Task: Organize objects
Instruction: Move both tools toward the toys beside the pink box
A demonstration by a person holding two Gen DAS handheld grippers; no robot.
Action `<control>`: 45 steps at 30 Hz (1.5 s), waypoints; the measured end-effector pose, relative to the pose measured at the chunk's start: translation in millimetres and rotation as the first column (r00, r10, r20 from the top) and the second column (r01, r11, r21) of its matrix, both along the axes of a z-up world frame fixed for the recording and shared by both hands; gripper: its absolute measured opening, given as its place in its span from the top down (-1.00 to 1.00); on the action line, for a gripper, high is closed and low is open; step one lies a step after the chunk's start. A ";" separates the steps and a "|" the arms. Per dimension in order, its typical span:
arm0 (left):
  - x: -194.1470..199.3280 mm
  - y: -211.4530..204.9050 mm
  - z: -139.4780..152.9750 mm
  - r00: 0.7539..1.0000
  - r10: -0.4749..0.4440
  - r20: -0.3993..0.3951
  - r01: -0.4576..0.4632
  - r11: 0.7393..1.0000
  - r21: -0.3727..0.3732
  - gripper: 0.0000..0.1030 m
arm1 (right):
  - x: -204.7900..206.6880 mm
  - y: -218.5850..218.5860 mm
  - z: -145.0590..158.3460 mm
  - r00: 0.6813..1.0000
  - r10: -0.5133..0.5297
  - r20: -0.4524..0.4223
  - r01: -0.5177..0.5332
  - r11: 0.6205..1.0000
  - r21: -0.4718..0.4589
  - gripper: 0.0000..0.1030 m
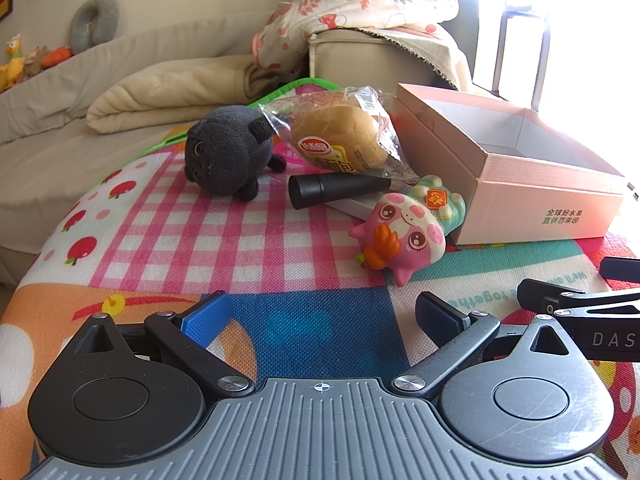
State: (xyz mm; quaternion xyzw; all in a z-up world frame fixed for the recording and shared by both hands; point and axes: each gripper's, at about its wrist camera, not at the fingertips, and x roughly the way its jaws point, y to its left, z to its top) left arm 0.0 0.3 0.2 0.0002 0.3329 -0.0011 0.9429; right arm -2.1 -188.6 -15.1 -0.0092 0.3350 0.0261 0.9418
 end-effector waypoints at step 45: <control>0.0 -0.1 0.0 1.000 -0.002 -0.001 0.002 1.000 0.002 -0.98 | 8.7 -2.7 5.3 0.995 0.065 -0.080 -0.065 0.998 0.005 -1.00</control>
